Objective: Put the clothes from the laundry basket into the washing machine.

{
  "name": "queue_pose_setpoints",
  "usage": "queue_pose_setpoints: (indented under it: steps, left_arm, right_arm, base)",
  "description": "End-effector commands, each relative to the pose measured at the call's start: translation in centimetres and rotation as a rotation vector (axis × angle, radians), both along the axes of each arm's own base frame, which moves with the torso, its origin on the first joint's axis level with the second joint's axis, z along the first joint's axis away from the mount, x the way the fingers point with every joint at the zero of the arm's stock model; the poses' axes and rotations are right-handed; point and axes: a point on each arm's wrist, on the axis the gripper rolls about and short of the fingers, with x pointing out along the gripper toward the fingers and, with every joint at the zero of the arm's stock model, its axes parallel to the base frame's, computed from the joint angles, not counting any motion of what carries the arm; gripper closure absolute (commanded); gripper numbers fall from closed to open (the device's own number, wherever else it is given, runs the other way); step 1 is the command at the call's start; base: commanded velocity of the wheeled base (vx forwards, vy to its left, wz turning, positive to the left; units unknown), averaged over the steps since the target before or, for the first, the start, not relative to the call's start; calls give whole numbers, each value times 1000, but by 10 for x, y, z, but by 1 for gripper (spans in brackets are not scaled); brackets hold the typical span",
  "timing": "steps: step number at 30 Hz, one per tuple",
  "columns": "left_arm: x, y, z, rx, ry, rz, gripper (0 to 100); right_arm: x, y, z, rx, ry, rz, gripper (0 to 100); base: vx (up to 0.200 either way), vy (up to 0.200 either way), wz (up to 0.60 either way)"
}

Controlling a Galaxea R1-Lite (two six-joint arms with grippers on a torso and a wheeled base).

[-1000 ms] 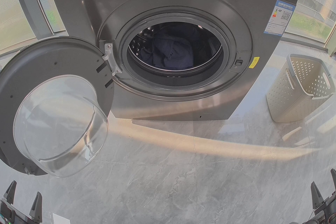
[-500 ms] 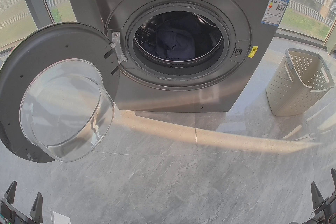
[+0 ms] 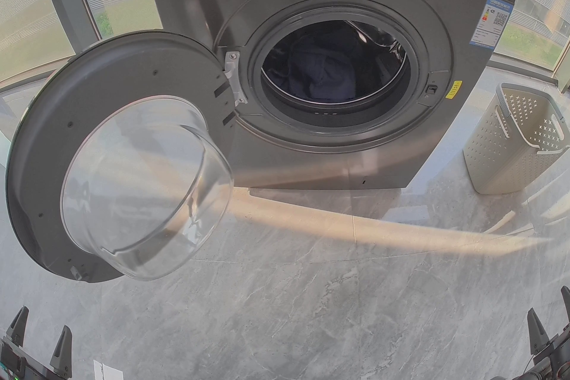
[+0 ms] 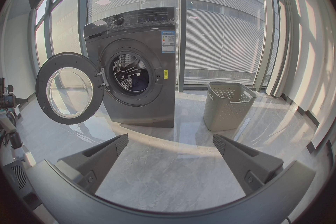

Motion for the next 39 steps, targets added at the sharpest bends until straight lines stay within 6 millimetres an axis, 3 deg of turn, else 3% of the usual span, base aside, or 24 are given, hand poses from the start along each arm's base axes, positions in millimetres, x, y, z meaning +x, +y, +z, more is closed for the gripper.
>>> queue_pose_setpoints:
  steps: [1, 7, 24, 26, 28, 30, 32, 33, 37, 39]
  left_arm:
    - [1, 0, -5, -1, 12, 0, 0]
    - [1, 0, -5, -1, 12, 0, 0]
    - [0, 0, -4, 71, -6, -9, 0]
    - [-4, -1, 19, 51, -93, -32, 0]
    - [-13, -2, 60, 29, -175, -106, 0]
    - [-6, -2, 79, 15, -108, -171, 0]
    - [-1, -2, 83, 14, -79, -183, 0]
    - [15, -3, 98, 10, -32, -216, 0]
    - [35, -4, 121, 10, -33, -237, 0]
    - [59, -7, 142, 11, -29, -246, 0]
  right_arm:
    - [1, 0, -5, -1, 8, 0, 0]
    - [1, 0, -5, -1, 8, 2, 0]
    - [1, 0, -5, -1, 8, 0, 0]
    - [1, 0, -5, -1, 8, 2, 0]
    - [1, 0, -5, -1, 8, 0, 0]
    - [1, 0, -5, 1, 8, -1, 0]
    - [1, 0, -5, 4, 8, -3, 0]
    - [1, 0, -5, 5, 8, 0, 0]
    - [1, 0, -5, 2, 8, 0, 0]
    - [1, 0, -5, 2, 8, -1, 0]
  base:
    - [0, 200, 0]
    - [0, 200, 0]
    - [0, 0, 0]
    - [0, 0, 0]
    - [0, 0, 0]
    - [0, 0, 0]
    - [0, 0, 0]
    - [0, 0, 0]
    - [0, 0, 0]
    - [0, 0, 0]
